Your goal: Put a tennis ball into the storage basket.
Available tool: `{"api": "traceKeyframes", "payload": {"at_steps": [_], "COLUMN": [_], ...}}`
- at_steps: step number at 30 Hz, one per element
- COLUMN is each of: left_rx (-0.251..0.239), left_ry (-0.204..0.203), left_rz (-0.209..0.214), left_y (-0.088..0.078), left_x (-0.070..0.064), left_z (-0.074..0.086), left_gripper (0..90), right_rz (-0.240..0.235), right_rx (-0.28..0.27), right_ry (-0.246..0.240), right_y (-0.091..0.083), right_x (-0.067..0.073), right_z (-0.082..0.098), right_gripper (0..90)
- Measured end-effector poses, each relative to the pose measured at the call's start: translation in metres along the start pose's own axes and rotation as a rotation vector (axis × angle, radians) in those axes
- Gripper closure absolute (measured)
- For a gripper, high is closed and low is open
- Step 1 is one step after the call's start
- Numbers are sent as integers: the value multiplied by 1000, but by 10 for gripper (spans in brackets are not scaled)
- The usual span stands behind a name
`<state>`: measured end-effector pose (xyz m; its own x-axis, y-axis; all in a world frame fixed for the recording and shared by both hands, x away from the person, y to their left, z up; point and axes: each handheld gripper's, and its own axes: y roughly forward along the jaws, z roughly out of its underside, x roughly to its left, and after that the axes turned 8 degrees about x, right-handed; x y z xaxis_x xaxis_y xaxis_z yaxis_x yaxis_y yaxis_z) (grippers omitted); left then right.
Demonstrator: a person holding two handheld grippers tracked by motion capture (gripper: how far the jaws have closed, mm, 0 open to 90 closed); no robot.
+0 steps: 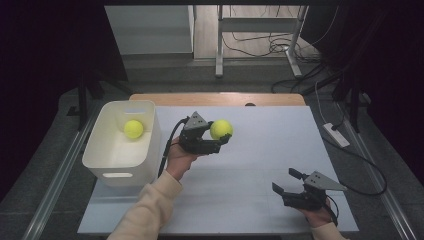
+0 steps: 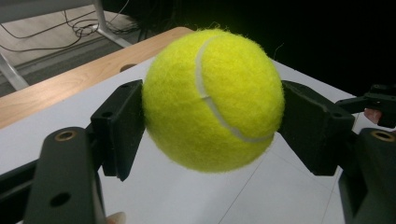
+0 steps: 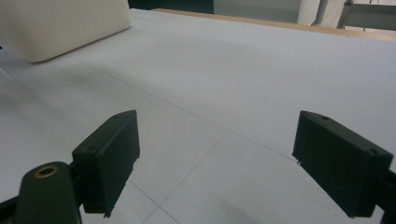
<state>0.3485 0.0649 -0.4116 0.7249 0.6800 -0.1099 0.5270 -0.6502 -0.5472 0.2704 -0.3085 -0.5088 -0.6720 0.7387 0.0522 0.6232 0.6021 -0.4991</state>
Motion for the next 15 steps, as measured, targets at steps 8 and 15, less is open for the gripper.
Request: {"api": "traceKeyframes", "payload": {"at_steps": [8,15], "left_rx": [-17,-27], "left_ry": [0,-2], "left_rz": [-7,-17], "left_y": [-9,-16], "left_x": [1,3], "left_z": [-1,-2], "left_gripper": [271,271], "right_rz": [-1,0], "right_rx": [-2,0], "right_ry": [0,-2], "right_y": [0,0], "right_x": [0,0], "right_z": [0,0], "right_gripper": [146,145]}}
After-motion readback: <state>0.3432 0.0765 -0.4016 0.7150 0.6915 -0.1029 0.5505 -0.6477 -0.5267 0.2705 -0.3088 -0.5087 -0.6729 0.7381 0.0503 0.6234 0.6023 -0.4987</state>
